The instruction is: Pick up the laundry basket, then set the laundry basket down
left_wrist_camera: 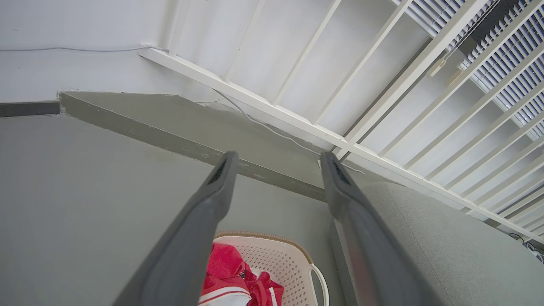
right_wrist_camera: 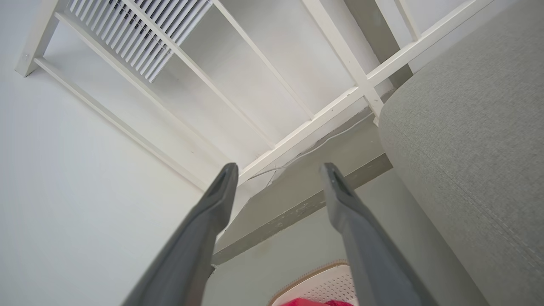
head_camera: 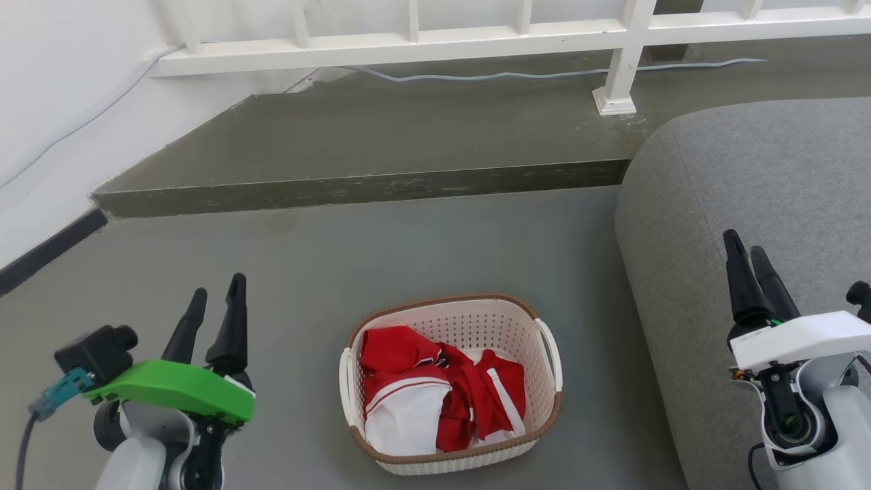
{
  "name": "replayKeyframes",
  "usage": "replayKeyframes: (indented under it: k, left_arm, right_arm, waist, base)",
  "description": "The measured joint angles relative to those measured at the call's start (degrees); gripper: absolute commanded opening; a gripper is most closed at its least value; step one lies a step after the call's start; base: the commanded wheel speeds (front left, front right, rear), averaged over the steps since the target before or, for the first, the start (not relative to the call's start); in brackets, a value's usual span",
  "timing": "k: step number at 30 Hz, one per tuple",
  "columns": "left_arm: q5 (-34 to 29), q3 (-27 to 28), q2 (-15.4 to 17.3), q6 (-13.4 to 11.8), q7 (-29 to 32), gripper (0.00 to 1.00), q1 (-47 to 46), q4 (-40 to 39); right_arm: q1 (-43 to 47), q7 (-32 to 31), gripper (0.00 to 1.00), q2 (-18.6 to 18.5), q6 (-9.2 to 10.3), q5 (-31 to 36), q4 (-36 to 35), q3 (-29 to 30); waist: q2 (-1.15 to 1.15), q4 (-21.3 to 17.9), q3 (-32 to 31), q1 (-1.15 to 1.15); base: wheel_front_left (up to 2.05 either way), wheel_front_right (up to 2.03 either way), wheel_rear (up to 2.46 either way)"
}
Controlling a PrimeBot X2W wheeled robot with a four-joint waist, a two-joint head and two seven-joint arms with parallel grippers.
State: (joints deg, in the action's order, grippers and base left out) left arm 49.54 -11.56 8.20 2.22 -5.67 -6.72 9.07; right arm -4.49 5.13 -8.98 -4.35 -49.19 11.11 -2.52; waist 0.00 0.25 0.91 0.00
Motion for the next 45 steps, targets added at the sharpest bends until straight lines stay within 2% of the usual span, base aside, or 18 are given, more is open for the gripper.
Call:
replayKeyframes:
  k: [10, 19, 28, 43, 45]
  left_arm:
    - [-9.2, -2.9, 0.5, -2.2, -2.0, 1.0, -0.3, -0.9]
    - [-14.5, -4.5, 0.4, -3.6, -3.5, 1.0, -0.3, -0.5]
    - [-20.8, -6.0, 0.5, -4.9, -5.3, 1.0, -0.2, 0.5]
    - [-29.7, -7.2, 0.2, -7.3, -7.6, 1.0, -0.2, 2.2]
    - [-30.7, -7.2, 0.1, -7.7, -7.8, 1.0, -0.2, 2.3]
  right_arm:
    - [0.0, 2.2, 1.0, -0.5, 0.89, 8.5, 0.1, -3.0]
    - [0.0, 3.7, 1.0, -0.9, 1.01, 15.3, 1.7, -4.8]
    - [0.0, 5.7, 1.0, -1.3, 1.97, 22.0, 2.7, -6.2]
    - [0.0, 8.7, 1.0, -1.7, 2.02, 32.5, 4.3, -8.0]
    - [0.0, 9.2, 1.0, -1.7, 2.53, 33.7, 4.2, -8.1]
  waist:
    - [0.0, 0.1, 0.1, 0.0]
    - [0.0, 0.2, 0.2, 0.0]
    - [0.0, 0.3, 0.2, 0.0]
    - [0.0, 0.4, 0.3, 0.0]
    - [0.0, 0.4, 0.3, 0.0]
  base:
    - [0.0, 0.0, 0.0]
    - [0.0, 0.0, 0.0]
    - [0.0, 0.0, 0.0]
    - [0.0, 0.0, 0.0]
    - [0.0, 0.0, 0.0]
